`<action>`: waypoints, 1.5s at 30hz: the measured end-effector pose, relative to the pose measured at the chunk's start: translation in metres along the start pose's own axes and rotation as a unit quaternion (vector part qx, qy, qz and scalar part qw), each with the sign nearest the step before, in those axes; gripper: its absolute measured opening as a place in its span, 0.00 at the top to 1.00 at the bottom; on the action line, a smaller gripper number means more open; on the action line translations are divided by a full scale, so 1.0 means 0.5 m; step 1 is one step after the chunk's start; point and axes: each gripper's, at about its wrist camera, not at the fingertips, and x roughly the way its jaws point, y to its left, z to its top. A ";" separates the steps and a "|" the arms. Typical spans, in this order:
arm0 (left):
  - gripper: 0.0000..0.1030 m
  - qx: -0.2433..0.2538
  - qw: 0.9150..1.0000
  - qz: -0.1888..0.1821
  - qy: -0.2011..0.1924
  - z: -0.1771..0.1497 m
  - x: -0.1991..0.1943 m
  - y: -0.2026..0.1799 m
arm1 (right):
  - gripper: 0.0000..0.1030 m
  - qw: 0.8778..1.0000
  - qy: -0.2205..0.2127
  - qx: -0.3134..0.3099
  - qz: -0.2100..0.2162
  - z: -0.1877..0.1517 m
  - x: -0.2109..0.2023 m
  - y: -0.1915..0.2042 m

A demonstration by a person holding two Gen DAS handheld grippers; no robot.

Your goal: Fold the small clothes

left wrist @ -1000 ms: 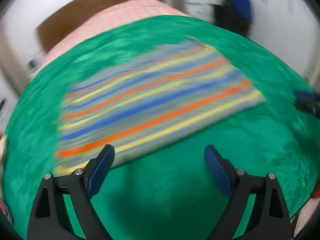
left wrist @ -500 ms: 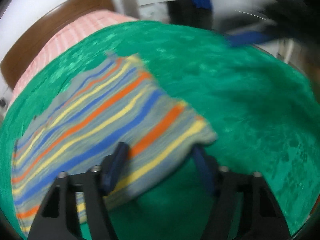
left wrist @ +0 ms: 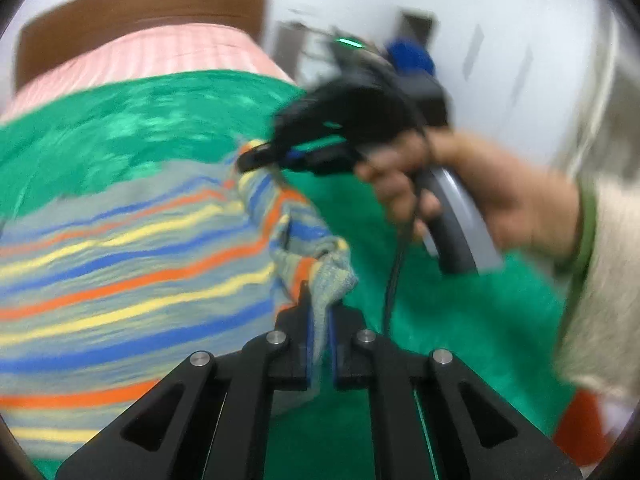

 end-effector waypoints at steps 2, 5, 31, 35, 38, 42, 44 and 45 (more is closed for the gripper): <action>0.97 -0.047 0.998 -0.009 -0.029 0.009 -0.069 0.059 | 0.92 0.999 -0.011 -0.016 0.026 0.006 -0.016 0.075; 0.97 -0.127 0.990 -0.006 -0.066 -0.007 -0.176 0.168 | 0.92 0.997 -0.010 -0.059 0.041 0.018 -0.007 0.208; 0.29 -0.230 0.950 0.209 0.022 -0.146 -0.271 0.443 | 0.60 0.939 0.041 -0.339 -0.045 -0.296 0.146 0.484; 0.28 -0.233 0.943 0.232 0.054 -0.147 -0.249 0.470 | 0.53 0.946 0.065 -0.305 -0.092 -0.370 0.195 0.395; 0.24 -0.230 0.947 0.223 0.028 -0.129 -0.296 0.448 | 0.54 0.948 0.039 -0.300 -0.099 -0.369 0.162 0.415; 0.11 -0.198 0.959 0.204 0.004 -0.072 -0.292 0.437 | 0.50 0.941 -0.021 -0.323 -0.104 -0.328 0.113 0.463; 0.11 -0.194 0.958 0.211 0.024 -0.051 -0.253 0.455 | 0.50 0.942 -0.031 -0.317 -0.109 -0.298 0.123 0.473; 0.11 -0.199 0.953 0.223 0.042 -0.043 -0.224 0.477 | 0.50 0.945 -0.030 -0.308 -0.106 -0.283 0.132 0.470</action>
